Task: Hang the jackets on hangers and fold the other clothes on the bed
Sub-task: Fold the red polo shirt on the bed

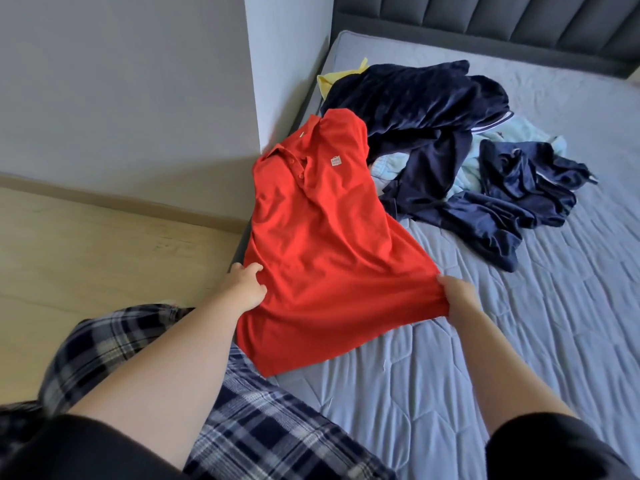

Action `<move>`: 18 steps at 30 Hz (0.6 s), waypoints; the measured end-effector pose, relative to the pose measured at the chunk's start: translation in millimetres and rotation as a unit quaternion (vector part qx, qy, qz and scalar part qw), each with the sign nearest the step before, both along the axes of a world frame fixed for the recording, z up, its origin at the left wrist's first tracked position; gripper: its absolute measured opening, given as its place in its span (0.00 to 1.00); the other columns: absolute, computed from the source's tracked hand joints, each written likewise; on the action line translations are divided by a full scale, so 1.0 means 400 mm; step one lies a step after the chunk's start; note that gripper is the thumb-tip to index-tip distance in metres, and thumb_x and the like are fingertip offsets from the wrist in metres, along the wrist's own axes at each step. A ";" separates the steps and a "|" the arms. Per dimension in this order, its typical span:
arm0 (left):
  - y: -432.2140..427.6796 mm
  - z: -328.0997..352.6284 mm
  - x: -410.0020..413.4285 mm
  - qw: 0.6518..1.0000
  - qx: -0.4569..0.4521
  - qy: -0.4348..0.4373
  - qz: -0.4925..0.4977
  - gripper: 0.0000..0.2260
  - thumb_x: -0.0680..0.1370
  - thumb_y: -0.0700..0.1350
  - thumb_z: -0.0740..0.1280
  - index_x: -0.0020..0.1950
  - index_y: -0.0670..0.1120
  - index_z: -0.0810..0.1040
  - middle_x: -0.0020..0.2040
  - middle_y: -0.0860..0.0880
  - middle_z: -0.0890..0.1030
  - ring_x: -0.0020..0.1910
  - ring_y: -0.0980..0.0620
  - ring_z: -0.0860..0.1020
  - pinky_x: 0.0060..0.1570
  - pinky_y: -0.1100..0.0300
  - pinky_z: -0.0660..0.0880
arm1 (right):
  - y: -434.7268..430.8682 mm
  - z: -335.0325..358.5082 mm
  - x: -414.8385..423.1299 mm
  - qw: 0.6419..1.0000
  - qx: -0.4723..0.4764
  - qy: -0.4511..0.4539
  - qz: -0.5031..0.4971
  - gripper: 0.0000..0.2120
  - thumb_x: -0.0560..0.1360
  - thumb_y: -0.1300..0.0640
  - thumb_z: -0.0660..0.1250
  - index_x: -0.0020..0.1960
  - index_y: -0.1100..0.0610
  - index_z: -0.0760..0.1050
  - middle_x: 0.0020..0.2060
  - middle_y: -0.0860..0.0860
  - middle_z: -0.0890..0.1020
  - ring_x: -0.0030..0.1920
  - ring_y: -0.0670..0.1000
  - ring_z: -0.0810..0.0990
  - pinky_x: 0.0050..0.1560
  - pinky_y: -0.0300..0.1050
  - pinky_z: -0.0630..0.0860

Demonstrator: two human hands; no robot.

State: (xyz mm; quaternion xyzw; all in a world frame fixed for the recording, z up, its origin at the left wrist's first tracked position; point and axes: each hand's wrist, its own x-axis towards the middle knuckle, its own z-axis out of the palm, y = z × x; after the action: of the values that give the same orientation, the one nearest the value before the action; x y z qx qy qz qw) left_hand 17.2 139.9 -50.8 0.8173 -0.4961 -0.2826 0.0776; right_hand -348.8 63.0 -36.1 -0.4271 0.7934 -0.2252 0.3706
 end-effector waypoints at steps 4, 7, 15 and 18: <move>-0.006 0.004 -0.010 0.999 -0.005 -0.007 0.031 0.24 0.78 0.43 0.61 0.74 0.49 0.63 0.70 0.41 0.64 0.62 0.41 0.71 0.59 0.52 0.70 | 0.020 -0.011 -0.005 0.956 0.032 0.275 0.092 0.16 0.74 0.64 0.58 0.61 0.62 0.72 0.59 0.59 0.77 0.60 0.60 0.75 0.53 0.48 0.71; -0.017 0.005 -0.016 0.996 -0.011 0.018 0.085 0.29 0.77 0.43 0.63 0.77 0.47 0.56 0.72 0.40 0.63 0.67 0.40 0.68 0.64 0.50 0.68 | 0.019 -0.010 0.059 0.939 -0.106 0.293 0.149 0.22 0.73 0.63 0.57 0.68 0.61 0.66 0.64 0.60 0.72 0.65 0.61 0.68 0.62 0.56 0.66; -0.041 -0.027 -0.001 0.998 -0.043 -0.025 0.039 0.27 0.78 0.46 0.61 0.77 0.50 0.58 0.72 0.44 0.61 0.67 0.44 0.67 0.62 0.51 0.69 | -0.055 -0.021 0.227 0.880 -0.159 0.378 0.241 0.33 0.71 0.62 0.59 0.75 0.60 0.57 0.74 0.59 0.59 0.75 0.59 0.54 0.73 0.62 0.50; -0.056 -0.048 0.003 0.998 -0.046 -0.049 -0.009 0.26 0.79 0.48 0.59 0.77 0.54 0.56 0.77 0.49 0.53 0.72 0.45 0.61 0.66 0.49 0.67 | -0.072 -0.055 0.334 0.819 -0.224 0.352 0.395 0.32 0.74 0.59 0.59 0.77 0.56 0.55 0.77 0.57 0.55 0.77 0.56 0.51 0.74 0.59 0.48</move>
State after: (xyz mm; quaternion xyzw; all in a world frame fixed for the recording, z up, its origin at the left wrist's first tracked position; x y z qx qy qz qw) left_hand 18.5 117.4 -70.0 0.8211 -0.5193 -0.2199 0.0877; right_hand -215.3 34.4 -58.0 -0.8252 0.5608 -0.0657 0.0174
